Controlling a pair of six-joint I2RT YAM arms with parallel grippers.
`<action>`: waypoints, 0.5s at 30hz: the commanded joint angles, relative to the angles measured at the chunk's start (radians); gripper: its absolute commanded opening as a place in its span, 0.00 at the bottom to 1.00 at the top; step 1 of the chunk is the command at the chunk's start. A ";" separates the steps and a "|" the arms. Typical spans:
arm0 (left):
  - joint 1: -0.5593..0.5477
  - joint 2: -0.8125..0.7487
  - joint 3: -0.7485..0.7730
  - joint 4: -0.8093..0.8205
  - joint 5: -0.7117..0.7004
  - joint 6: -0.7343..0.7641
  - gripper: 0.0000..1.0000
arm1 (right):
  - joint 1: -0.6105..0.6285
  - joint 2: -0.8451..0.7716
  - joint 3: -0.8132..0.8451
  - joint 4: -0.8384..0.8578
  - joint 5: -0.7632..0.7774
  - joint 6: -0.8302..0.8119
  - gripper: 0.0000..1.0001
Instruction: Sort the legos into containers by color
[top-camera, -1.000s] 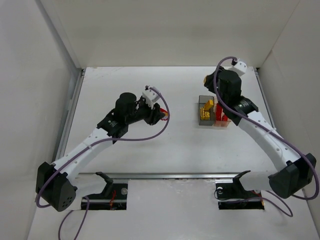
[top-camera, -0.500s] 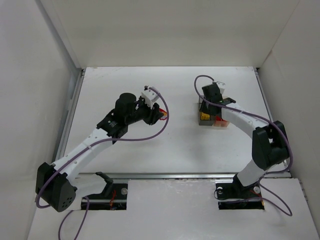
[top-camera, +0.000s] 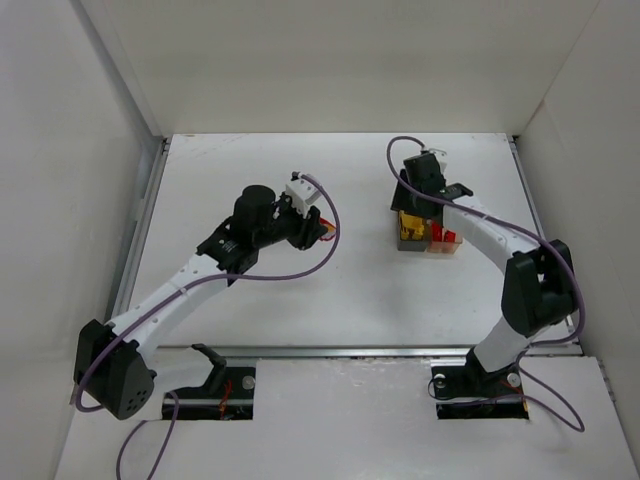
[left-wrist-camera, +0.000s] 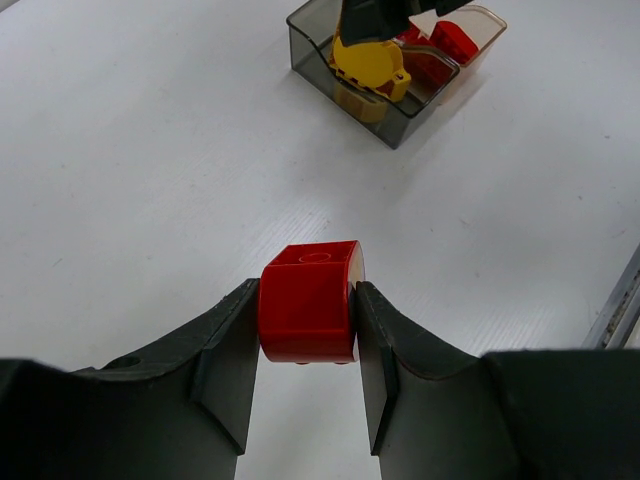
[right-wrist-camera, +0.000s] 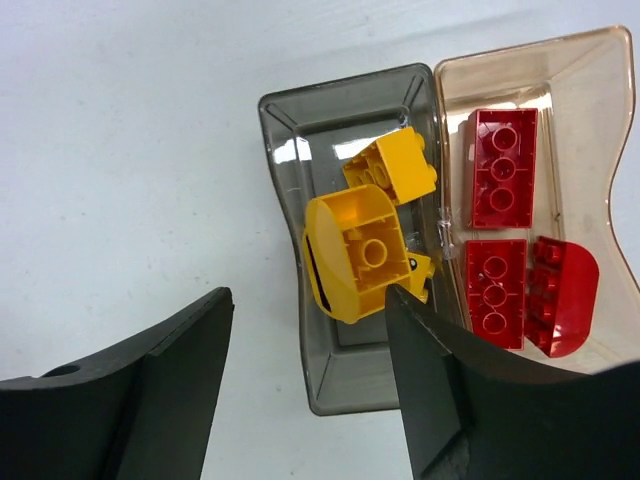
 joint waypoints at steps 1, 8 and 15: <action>0.000 0.001 0.051 0.054 0.009 0.012 0.00 | 0.029 -0.042 0.074 -0.019 -0.046 -0.053 0.68; 0.011 -0.008 0.097 0.038 0.061 0.062 0.00 | 0.152 -0.380 -0.076 0.243 -0.491 -0.336 0.86; 0.046 0.013 0.179 -0.005 0.547 0.229 0.00 | 0.152 -0.489 -0.134 0.196 -0.861 -0.545 0.82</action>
